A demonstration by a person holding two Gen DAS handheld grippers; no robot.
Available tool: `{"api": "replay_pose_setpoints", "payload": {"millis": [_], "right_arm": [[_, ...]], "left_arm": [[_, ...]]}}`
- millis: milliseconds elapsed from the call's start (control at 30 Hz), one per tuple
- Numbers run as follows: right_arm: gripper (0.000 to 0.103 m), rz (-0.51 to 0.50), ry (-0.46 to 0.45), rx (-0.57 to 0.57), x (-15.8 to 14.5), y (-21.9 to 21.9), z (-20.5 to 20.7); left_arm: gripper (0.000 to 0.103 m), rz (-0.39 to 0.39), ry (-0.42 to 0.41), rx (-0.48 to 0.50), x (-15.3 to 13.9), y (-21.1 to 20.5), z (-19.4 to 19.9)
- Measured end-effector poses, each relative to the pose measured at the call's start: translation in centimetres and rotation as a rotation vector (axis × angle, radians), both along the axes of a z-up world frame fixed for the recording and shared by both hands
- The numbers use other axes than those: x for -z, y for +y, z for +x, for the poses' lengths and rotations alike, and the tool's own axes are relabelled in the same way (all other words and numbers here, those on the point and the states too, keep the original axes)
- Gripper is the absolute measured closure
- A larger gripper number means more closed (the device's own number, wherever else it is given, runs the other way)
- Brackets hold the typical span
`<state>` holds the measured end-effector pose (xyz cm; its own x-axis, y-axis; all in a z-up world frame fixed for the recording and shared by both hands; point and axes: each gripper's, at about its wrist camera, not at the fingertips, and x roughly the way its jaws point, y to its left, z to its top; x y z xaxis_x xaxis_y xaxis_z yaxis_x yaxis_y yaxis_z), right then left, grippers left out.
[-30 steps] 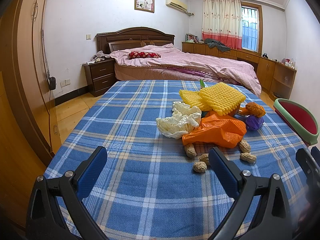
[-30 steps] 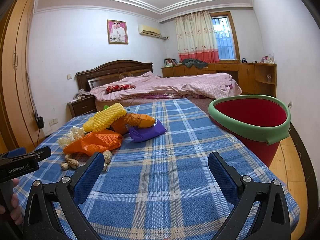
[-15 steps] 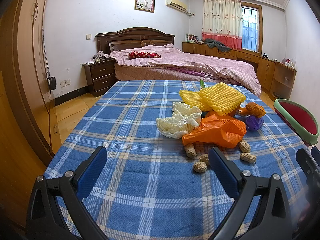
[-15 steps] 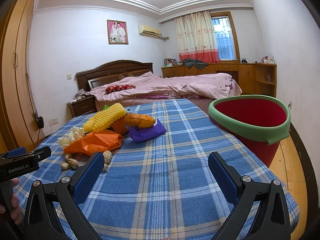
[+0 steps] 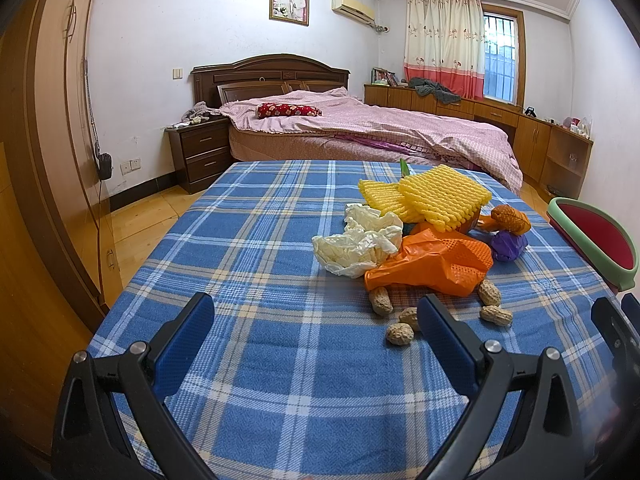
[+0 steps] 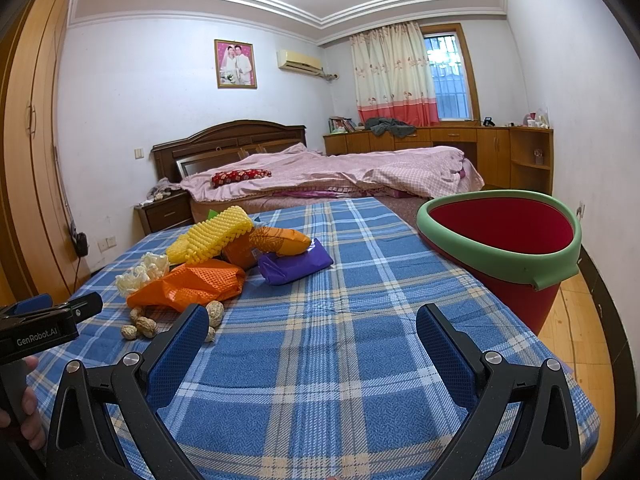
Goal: Collect trash
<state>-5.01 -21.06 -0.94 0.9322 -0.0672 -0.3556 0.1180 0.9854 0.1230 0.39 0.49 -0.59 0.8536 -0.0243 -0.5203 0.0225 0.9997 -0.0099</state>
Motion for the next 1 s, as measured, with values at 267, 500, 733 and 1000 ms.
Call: {"api": "replay_pose_setpoints", "payload": {"millis": [267,500,733,1000], "right_arm": [[0.0,0.0,0.0,0.0,-0.02,-0.01,0.01],[0.0,0.0,-0.001,-0.001,-0.03,-0.02,-0.03],[0.0,-0.001,-0.001,-0.004,0.09,0.12,0.15],[0.0,0.011,0.018,-0.012,0.05,0.05,0.35]], "left_arm": [[0.003,-0.001,0.0,0.0,-0.02,-0.01,-0.01],[0.003,-0.002,0.0,0.0,-0.04,-0.01,0.0],[0.003,-0.004,-0.001,0.002,0.04,0.0,-0.01],[0.003,-0.018,0.024,0.013,0.38,-0.26,0.7]]}}
